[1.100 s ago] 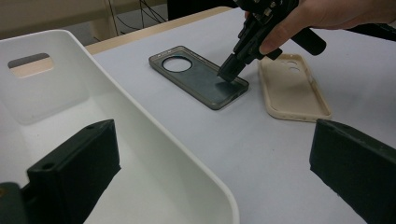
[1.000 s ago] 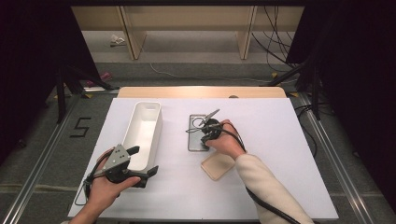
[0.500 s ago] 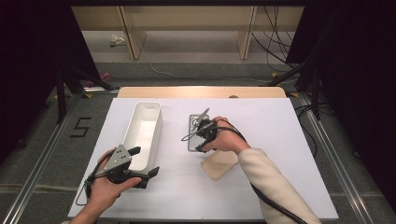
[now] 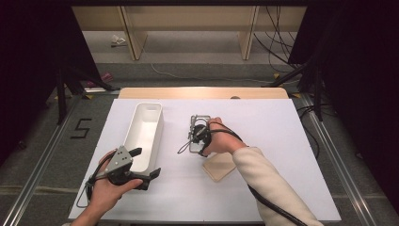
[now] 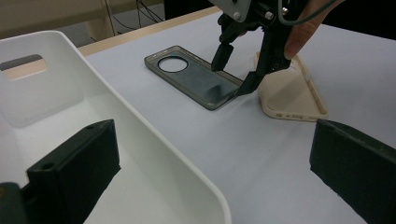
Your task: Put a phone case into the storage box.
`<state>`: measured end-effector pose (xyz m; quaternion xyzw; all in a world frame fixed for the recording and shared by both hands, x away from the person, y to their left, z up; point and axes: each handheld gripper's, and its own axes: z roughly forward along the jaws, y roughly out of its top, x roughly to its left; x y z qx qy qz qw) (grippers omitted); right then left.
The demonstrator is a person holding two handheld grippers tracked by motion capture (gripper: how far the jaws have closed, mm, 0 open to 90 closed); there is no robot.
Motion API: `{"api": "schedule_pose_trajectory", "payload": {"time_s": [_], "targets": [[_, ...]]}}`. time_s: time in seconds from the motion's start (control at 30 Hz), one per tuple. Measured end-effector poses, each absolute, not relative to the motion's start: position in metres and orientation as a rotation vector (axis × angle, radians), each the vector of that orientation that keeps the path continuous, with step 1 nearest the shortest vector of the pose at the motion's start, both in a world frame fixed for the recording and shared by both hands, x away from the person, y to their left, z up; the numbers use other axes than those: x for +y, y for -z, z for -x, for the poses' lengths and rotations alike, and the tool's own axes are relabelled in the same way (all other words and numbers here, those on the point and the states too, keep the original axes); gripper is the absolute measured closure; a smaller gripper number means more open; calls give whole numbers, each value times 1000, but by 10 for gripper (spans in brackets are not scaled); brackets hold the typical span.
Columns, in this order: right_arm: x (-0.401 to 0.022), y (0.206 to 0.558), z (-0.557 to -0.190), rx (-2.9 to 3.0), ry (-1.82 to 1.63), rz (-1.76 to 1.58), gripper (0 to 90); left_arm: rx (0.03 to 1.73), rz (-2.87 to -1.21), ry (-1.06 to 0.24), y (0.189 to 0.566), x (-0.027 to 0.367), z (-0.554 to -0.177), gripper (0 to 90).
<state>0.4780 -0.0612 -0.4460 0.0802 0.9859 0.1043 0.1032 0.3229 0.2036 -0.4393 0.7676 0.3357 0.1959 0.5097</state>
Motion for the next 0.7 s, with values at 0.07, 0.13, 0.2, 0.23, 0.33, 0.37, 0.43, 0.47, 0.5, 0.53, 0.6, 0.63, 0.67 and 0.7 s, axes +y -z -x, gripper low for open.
{"api": "schedule_pose_trajectory", "payload": {"time_s": [0.07, 0.13, 0.2, 0.23, 0.33, 0.37, 0.43, 0.47, 0.5, 0.53, 0.6, 0.63, 0.67, 0.7], "targets": [[-58, 447, -479, 2904, -272, -209, 393, 809, -1848, -471, 439, 204, -323, 9], [-56, 449, -479, 2901, -246, -194, 393, 805, -1849, -475, 439, 204, -323, 9], [-55, 451, -480, 2901, -232, -186, 395, 805, -1849, -474, 439, 204, -323, 9], [-55, 451, -480, 2901, -232, -186, 395, 805, -1848, -474, 439, 204, -323, 9], [-53, 453, -480, 2899, -217, -173, 400, 805, -1849, -475, 439, 203, -323, 9], [-52, 453, -480, 2896, -203, -172, 403, 805, -1848, -474, 439, 203, -323, 9], [-51, 454, -480, 2890, -199, -166, 407, 804, -1848, -474, 439, 203, -323, 9], [-51, 455, -480, 2889, -200, -165, 408, 804, -1849, -475, 439, 203, -323, 9], [-50, 455, -481, 2886, -194, -164, 411, 804, -1849, -474, 439, 203, -323, 9], [-50, 456, -480, 2886, -196, -169, 414, 803, -1850, -473, 439, 203, -322, 9], [-48, 456, -481, 2877, -198, -156, 425, 802, -1850, -472, 439, 203, -322, 9], [-48, 456, -480, 2878, -184, -152, 426, 802, -1850, -471, 439, 203, -322, 9], [-47, 456, -480, 2881, -178, -145, 430, 801, -1851, -471, 439, 203, -322, 9], [-47, 456, -480, 2884, -176, -142, 434, 801, -1850, -470, 439, 203, -322, 9]]}}
